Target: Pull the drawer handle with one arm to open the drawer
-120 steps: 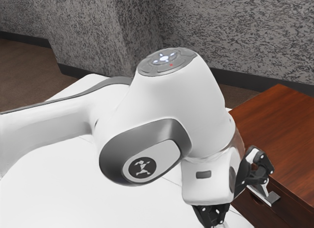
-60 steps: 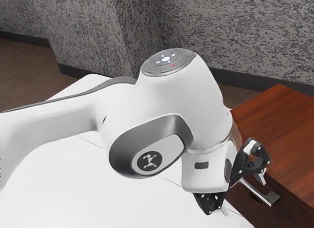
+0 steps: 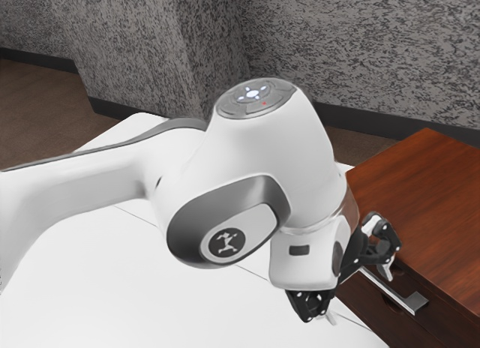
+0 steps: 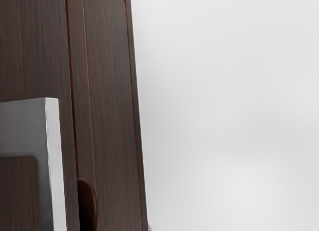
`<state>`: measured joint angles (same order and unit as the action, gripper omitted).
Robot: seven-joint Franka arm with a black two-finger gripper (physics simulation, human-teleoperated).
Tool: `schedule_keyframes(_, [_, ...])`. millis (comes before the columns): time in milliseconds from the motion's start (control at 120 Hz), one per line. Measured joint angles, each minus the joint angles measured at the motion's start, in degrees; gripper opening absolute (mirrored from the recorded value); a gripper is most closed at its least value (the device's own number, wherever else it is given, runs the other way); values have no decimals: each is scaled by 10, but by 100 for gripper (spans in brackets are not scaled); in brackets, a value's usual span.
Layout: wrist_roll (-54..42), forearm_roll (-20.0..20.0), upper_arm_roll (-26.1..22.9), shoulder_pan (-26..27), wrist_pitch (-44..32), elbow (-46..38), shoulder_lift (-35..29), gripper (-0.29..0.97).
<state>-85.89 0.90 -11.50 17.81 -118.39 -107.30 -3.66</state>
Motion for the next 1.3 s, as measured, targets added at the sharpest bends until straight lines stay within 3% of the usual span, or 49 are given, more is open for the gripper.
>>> schedule_keyframes(392, [-9,4,1,-1,-10,-10,0,65])
schedule_keyframes(817, [-13,4,1,0,-7,-11,-10,25])
schedule_keyframes(1300, [-15,4,1,-5,42,-10,-25,12])
